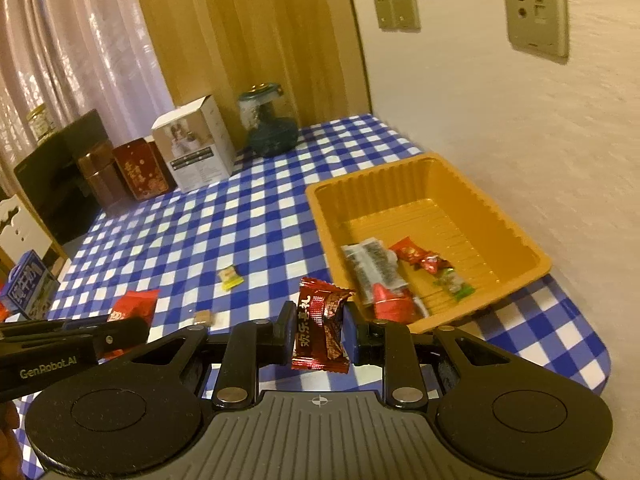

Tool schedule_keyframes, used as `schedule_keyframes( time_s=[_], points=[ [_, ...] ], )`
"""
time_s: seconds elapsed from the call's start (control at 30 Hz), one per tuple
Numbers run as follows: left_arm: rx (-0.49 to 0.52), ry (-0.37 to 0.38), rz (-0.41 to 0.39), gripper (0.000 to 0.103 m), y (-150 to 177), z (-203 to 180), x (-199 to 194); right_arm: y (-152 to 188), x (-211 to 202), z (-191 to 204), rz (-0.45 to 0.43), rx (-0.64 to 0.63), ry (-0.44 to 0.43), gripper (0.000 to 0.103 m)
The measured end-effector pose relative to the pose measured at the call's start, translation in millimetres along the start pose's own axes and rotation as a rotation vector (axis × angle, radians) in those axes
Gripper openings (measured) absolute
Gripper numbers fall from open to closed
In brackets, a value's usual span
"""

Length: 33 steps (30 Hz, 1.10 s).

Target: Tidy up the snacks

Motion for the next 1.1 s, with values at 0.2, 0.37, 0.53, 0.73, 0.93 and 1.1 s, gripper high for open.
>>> schedule_keyframes(
  time_s=[0.2,0.37,0.53,0.73,0.93,1.1],
  points=[
    [0.005,0.017,-0.005,0.023,-4,-13,-3,-4,-7,-9,-0.013,0.009,0.011,0.025],
    [0.014,0.044,-0.005,0.023,-7,-29,-2,-6,-13,-21,-0.02,0.02,0.027,0.025],
    [0.027,0.083,-0.005,0.023,-13,-50,3,-11,-19,-42,-0.034,0.044,0.057,0.025],
    [0.02,0.102,-0.005,0.023,-20,-60,14,-15,-25,-70,-0.042,0.078,0.095,0.025],
    [-0.008,0.055,0.004,0.023,-16,-38,18,-10,-25,-82,-0.037,0.102,0.1,0.025],
    [-0.003,0.032,0.029,0.023,7,-21,20,-11,-22,-74,-0.036,0.092,0.077,0.025]
  ],
)
Point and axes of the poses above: each gripper's, at about its wrist camera, not at the fingertips, and x roughly the way its jaws point, z to its left, y to its underside, the point moved 8 cm from there along x, roughly the way its jaws point, and after that the axes turned 2 degrees about -z, right-handed, at the moved point
